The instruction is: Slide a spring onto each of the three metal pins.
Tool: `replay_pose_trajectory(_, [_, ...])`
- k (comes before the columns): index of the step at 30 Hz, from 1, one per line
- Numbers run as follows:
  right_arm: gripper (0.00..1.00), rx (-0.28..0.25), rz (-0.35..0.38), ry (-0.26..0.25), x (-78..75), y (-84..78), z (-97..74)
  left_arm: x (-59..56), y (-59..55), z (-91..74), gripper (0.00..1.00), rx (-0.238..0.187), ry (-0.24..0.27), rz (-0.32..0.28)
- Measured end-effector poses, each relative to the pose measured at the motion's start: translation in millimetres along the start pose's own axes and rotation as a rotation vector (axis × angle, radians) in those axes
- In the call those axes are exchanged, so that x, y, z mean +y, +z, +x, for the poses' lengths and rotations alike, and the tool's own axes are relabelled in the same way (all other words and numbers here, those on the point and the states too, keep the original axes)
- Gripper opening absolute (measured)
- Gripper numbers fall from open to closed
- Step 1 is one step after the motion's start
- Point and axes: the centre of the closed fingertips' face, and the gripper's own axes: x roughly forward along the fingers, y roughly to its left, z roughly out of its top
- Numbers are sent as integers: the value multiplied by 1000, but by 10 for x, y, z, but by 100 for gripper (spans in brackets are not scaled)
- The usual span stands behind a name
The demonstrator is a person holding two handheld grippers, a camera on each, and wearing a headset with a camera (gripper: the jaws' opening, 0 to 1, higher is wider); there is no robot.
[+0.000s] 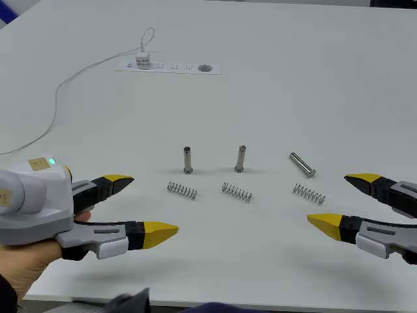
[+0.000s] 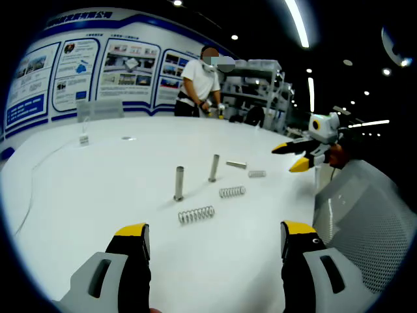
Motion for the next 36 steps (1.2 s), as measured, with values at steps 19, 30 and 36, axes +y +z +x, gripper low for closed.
replay_pose_trajectory(19, [58, 2, -5, -31, -94, 78, -113, -28, 40, -21, 84, -8, 0, 16])
replay_pose_trajectory(30, [52, 26, 0, -46, -226, 136, -93, -27, 37, -21, 84, -4, 2, 17])
replay_pose_trajectory(36, [47, 50, -17, -49, -302, 191, -21, -25, 36, -21, 84, -5, 3, 14])
